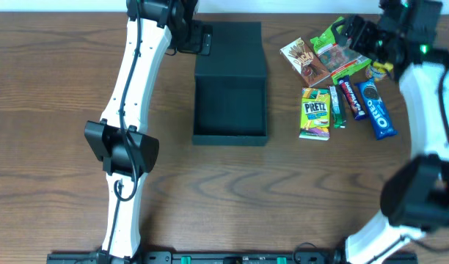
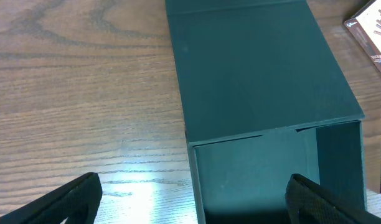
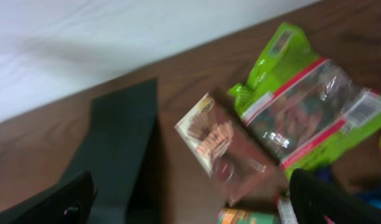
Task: Pack container
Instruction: 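Reach the right gripper to the blue Oreo pack and grasp it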
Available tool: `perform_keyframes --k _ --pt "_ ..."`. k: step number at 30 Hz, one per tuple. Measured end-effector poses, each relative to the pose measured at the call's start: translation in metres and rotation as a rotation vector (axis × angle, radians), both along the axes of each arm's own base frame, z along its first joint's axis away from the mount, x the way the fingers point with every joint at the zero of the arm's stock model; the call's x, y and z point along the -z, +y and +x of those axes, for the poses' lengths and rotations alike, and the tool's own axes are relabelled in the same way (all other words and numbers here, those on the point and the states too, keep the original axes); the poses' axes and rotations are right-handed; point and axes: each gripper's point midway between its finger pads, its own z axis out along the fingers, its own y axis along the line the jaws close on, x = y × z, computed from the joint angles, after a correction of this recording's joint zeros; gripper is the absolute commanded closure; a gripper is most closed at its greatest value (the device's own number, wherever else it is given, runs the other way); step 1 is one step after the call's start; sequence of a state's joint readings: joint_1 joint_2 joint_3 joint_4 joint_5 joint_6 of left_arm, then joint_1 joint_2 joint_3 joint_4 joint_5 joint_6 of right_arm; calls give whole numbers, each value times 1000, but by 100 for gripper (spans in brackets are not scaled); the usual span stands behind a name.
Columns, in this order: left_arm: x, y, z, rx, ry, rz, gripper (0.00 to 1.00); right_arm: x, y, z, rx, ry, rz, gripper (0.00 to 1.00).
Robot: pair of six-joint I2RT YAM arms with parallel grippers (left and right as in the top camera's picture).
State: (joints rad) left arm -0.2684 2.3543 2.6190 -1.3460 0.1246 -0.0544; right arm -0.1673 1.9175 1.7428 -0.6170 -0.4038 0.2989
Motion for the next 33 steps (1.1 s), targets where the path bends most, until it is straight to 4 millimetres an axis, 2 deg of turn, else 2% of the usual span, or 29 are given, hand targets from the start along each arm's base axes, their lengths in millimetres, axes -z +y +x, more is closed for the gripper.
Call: perform_keyframes --k 5,10,15,18,23,29,33 --pt "0 0 0 0 0 0 5 19 -8 27 -24 34 -44 1" --pt "0 0 0 0 0 0 5 29 -12 27 -52 46 -109 1" --pt "0 0 1 0 -3 -1 4 63 -46 -9 13 255 -293 1" --pt "-1 0 2 0 -7 -2 5 82 -59 -26 4 355 -365 1" --pt "-1 -1 2 0 -11 -3 5 132 -81 -51 -3 556 -480 4" --pt "-1 -1 2 0 -11 -3 5 148 -96 -58 2 614 -529 10" --pt "-1 -1 3 0 -11 -3 5 158 -112 -64 22 654 -554 19"
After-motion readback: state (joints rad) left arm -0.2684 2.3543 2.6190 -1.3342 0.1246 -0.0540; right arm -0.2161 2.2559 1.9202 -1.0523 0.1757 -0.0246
